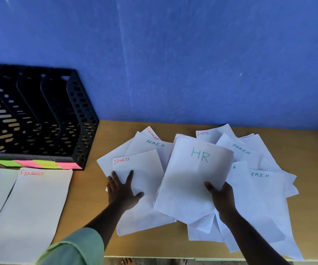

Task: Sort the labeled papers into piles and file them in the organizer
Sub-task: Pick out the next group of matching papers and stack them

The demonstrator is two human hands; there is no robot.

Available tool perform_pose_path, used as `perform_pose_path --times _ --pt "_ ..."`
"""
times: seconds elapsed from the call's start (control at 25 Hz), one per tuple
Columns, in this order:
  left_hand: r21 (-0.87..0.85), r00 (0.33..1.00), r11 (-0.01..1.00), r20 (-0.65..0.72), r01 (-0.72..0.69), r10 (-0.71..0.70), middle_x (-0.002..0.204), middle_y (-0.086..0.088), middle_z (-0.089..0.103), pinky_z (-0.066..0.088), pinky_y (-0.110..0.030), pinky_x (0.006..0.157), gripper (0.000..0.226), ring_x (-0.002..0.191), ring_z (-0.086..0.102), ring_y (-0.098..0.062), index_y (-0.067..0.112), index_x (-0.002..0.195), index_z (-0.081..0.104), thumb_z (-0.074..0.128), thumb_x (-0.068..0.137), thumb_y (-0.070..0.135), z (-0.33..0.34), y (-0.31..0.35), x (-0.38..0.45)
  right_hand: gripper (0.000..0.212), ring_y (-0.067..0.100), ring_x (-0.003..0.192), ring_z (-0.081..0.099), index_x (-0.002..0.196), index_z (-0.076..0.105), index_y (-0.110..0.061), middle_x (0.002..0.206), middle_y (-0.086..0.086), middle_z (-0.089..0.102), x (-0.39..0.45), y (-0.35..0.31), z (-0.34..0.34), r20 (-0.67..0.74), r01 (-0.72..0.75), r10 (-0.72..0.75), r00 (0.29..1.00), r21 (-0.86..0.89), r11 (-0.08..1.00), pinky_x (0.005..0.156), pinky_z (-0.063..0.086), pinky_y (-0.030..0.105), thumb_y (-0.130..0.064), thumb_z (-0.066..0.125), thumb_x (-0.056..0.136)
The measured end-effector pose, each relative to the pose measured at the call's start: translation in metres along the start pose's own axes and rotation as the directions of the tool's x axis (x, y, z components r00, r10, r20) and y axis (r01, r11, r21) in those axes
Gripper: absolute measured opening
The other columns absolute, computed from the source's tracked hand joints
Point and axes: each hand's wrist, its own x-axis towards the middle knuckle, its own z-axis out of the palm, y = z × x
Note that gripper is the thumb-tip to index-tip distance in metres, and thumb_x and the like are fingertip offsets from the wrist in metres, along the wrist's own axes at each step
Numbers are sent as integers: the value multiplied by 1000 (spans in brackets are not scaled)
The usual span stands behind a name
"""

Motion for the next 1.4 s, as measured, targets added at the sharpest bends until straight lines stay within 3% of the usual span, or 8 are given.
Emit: perform_pose_path --times 0.52,0.64,0.68,0.72,0.8,0.96,1.16,1.4 --pt "-76 941 956 173 -282 291 143 -3 31 40 -41 104 64 126 36 -26 36 145 23 48 88 50 17 98 -48 12 20 85 71 91 74 -14 86 -5 79 44 -42 -17 11 -62 61 998 133 989 73 54 31 -11 82 84" --pt "-571 656 788 507 -230 559 97 16 67 54 -23 86 7 90 62 -2 45 87 59 59 89 39 1 94 -39 20 29 92 72 103 74 -5 98 10 78 41 -51 0 138 -87 77 987 73 994 88 57 40 -9 81 85" --pt "-667 576 710 497 -226 649 74 21 69 49 -11 76 30 73 63 5 39 64 64 57 94 36 1 76 -39 22 30 93 72 106 74 -3 100 12 78 35 -51 9 183 -88 76 980 56 995 90 57 41 -8 81 85" --pt "-667 690 742 508 -64 516 59 16 67 44 -9 68 62 59 61 4 22 36 56 52 97 31 -12 61 -42 22 29 93 72 107 74 -2 101 13 77 29 -51 21 224 -82 71 972 38 996 89 57 40 -6 80 86" --pt "-791 959 589 270 167 90 72 9 71 46 -25 69 29 65 61 -2 18 72 74 55 93 20 -26 33 -41 14 18 84 72 99 75 -9 98 9 77 12 -47 51 280 -71 64 958 14 997 78 59 28 -4 79 86" --pt "-918 954 258 293 300 -69 76 -7 72 43 -33 65 43 66 64 -21 7 89 73 47 102 38 -33 -54 -47 16 15 72 67 98 75 -11 85 1 76 -29 -27 123 342 -116 139 929 -85 990 62 53 25 -5 80 84" --pt "-681 972 712 -3 168 -233 69 -18 63 30 -28 57 21 68 58 -37 11 72 62 69 89 22 -33 -137 -64 32 25 97 68 121 68 -13 114 7 74 -97 -5 213 444 -83 175 879 -219 972 81 54 31 -10 72 90" --pt "-568 927 797 -145 207 -345 97 -12 74 47 -30 78 11 91 67 -33 8 95 69 64 87 13 -35 -187 -68 28 24 92 65 112 68 -8 110 10 74 -143 -1 263 363 -81 221 905 -363 928 68 52 23 0 56 88"
